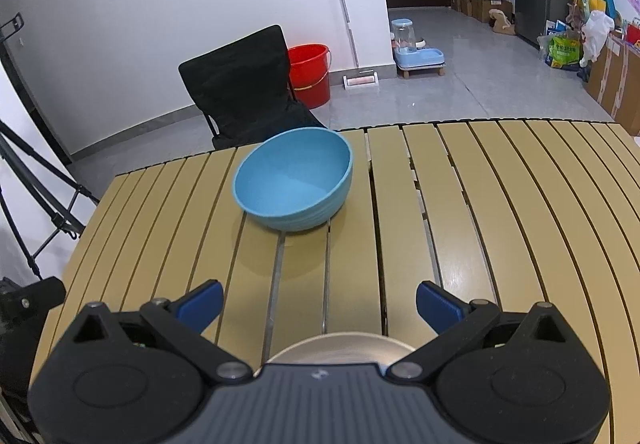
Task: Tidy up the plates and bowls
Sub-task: 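Move both tools to the remaining light-blue bowl, then grasp the bowl rim with the right tool while the left tool grasps it, then lift and carry the bowl with both tools toward the stacked bowls, then lower the bowl into the stacked bowls with both tools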
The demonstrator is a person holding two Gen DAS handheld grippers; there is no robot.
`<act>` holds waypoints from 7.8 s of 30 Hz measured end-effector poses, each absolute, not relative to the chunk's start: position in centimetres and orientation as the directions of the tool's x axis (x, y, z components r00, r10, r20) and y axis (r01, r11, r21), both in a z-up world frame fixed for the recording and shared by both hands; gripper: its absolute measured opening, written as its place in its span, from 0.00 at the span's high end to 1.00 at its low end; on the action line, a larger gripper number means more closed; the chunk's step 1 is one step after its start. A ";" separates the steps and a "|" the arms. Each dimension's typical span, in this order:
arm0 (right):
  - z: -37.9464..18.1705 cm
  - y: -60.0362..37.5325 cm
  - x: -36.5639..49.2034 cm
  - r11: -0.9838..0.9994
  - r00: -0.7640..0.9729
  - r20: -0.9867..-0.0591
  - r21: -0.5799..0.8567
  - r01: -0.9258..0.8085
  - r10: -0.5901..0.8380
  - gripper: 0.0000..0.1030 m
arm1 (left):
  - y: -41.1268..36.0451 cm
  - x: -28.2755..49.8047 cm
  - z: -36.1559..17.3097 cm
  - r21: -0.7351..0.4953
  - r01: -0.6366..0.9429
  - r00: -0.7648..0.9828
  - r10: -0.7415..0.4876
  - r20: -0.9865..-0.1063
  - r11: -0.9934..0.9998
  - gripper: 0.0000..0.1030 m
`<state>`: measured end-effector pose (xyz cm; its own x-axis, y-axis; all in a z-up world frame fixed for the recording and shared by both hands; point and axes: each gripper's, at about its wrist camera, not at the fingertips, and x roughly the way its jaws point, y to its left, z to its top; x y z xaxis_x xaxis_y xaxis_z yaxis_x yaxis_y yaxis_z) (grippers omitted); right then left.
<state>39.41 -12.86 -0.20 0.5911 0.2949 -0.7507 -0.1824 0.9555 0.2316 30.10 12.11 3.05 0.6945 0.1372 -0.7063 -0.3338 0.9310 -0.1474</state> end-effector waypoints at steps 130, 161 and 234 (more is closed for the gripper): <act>-0.8 -12.2 47.8 0.946 0.540 -0.777 0.282 -0.160 0.323 0.91 | 8.1 41.3 1.8 -0.175 -0.319 0.563 0.037 -0.826 0.931 0.93; 1.7 -9.3 38.2 0.933 0.548 -0.757 0.261 -0.246 0.356 0.92 | 10.6 30.4 3.4 -0.205 -0.407 0.596 0.089 -0.798 0.890 0.93; -1.8 5.1 30.3 0.889 0.518 -0.800 0.043 -0.455 0.304 0.91 | 19.6 21.8 -0.9 -0.180 -0.497 0.594 0.181 -0.784 0.849 0.93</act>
